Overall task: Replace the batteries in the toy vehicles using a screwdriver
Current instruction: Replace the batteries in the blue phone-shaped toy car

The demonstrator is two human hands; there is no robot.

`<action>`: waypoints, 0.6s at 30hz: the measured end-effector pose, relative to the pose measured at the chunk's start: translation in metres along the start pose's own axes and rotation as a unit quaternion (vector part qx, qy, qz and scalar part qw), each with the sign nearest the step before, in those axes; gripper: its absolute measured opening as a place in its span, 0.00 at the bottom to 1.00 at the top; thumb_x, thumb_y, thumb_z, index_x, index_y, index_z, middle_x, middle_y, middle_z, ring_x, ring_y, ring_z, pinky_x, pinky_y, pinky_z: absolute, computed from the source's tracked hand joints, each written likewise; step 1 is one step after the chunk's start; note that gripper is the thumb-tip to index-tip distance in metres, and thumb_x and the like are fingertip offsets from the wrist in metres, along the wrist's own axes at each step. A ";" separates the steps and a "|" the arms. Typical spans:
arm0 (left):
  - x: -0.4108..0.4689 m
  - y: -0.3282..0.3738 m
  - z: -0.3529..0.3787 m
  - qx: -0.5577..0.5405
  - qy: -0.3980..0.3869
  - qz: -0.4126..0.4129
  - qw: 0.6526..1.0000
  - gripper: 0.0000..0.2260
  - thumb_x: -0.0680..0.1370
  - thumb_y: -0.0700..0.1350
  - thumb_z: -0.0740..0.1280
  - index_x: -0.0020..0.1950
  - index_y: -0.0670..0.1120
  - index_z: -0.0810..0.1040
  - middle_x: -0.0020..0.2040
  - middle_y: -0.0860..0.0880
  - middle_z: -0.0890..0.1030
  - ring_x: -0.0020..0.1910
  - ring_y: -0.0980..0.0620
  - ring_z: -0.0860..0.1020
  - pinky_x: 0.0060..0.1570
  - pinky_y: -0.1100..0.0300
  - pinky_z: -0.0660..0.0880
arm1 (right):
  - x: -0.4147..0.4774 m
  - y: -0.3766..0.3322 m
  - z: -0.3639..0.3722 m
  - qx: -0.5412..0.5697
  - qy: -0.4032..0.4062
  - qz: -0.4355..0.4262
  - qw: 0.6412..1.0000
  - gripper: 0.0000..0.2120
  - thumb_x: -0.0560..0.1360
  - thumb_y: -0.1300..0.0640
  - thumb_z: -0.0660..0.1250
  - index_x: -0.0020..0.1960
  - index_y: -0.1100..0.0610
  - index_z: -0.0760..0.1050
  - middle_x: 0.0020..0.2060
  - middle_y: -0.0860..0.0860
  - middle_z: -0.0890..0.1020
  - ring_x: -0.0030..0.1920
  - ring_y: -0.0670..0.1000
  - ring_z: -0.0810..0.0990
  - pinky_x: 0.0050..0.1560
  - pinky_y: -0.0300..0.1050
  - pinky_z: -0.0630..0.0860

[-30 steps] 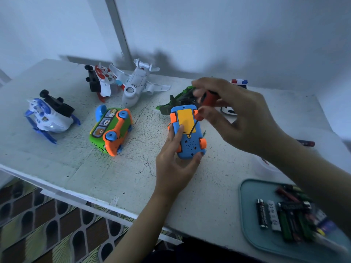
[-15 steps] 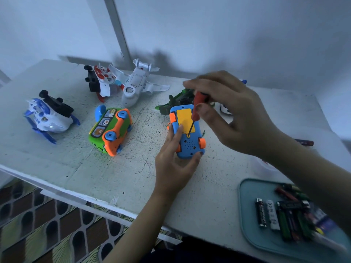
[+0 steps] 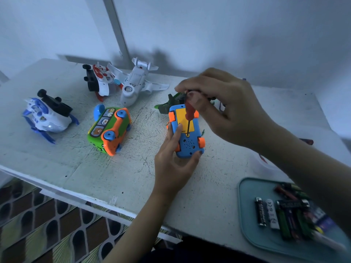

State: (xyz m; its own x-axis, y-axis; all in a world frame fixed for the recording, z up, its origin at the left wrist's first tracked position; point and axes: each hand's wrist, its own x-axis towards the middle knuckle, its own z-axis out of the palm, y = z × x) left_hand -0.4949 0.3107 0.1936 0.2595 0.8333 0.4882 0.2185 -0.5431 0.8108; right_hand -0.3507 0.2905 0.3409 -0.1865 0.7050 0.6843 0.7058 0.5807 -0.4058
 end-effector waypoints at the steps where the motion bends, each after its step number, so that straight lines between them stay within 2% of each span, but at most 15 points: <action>1: 0.000 0.000 0.000 0.000 -0.001 0.000 1.000 0.32 0.72 0.54 0.69 0.73 0.46 0.65 0.73 0.43 0.66 0.74 0.50 0.64 0.65 0.61 0.70 | 0.000 -0.001 0.000 0.002 0.003 -0.006 1.000 0.12 0.79 0.61 0.60 0.56 0.62 0.80 0.49 0.55 0.82 0.49 0.44 0.79 0.51 0.29 0.71; 3: 0.000 0.000 0.000 -0.003 -0.006 0.001 1.000 0.32 0.72 0.53 0.70 0.73 0.47 0.65 0.73 0.47 0.65 0.73 0.46 0.66 0.64 0.57 0.72 | 0.001 -0.003 0.000 0.037 0.011 0.007 0.999 0.13 0.79 0.63 0.59 0.57 0.62 0.80 0.52 0.55 0.83 0.52 0.48 0.81 0.55 0.36 0.76; 6: 0.000 0.000 0.000 -0.006 -0.006 0.005 1.000 0.32 0.72 0.53 0.70 0.73 0.45 0.65 0.73 0.47 0.65 0.74 0.44 0.65 0.65 0.58 0.72 | 0.004 -0.007 -0.003 0.179 -0.007 0.080 0.981 0.15 0.78 0.67 0.60 0.63 0.61 0.75 0.48 0.60 0.84 0.43 0.57 0.83 0.49 0.50 0.80; 9: 0.000 -0.001 0.000 0.000 -0.002 0.011 1.000 0.32 0.72 0.52 0.70 0.73 0.42 0.67 0.73 0.46 0.66 0.74 0.45 0.65 0.65 0.61 0.71 | 0.008 -0.008 -0.006 0.265 -0.021 0.092 0.960 0.18 0.77 0.71 0.60 0.66 0.61 0.71 0.47 0.61 0.83 0.34 0.62 0.80 0.42 0.56 0.81; 11: 0.000 -0.001 0.000 0.004 0.000 0.011 1.000 0.33 0.72 0.52 0.70 0.73 0.43 0.66 0.72 0.44 0.66 0.74 0.48 0.64 0.65 0.65 0.70 | 0.011 -0.005 -0.008 0.248 -0.021 0.091 0.964 0.14 0.76 0.69 0.63 0.61 0.61 0.76 0.43 0.58 0.83 0.33 0.58 0.81 0.39 0.50 0.80; 14: 0.001 -0.001 0.001 0.001 0.002 0.009 1.000 0.32 0.72 0.53 0.69 0.73 0.45 0.64 0.72 0.42 0.67 0.74 0.55 0.60 0.65 0.68 0.67 | 0.013 -0.004 -0.006 0.163 -0.012 0.085 0.983 0.10 0.74 0.62 0.70 0.55 0.58 0.81 0.39 0.46 0.80 0.35 0.41 0.79 0.40 0.30 0.71; 16: 0.000 0.000 0.001 0.004 0.002 0.011 1.000 0.32 0.72 0.53 0.69 0.73 0.45 0.64 0.72 0.42 0.67 0.74 0.56 0.60 0.65 0.69 0.67 | 0.013 -0.005 -0.004 0.115 0.010 0.087 0.989 0.11 0.71 0.56 0.73 0.53 0.56 0.82 0.37 0.42 0.77 0.37 0.38 0.76 0.40 0.27 0.67; 18: 0.000 0.000 0.000 0.003 0.001 0.010 1.000 0.32 0.72 0.53 0.70 0.73 0.44 0.65 0.72 0.44 0.66 0.74 0.53 0.63 0.65 0.67 0.68 | 0.012 -0.004 -0.001 0.074 0.037 0.085 0.993 0.09 0.71 0.53 0.73 0.50 0.55 0.84 0.35 0.44 0.77 0.37 0.38 0.74 0.40 0.27 0.66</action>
State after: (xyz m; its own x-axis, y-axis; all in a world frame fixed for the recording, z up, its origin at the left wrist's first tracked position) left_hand -0.4948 0.3107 0.1939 0.2623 0.8228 0.5041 0.2200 -0.5597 0.7990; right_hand -0.3556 0.2962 0.3515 -0.0186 0.7684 0.6397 0.6137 0.5138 -0.5994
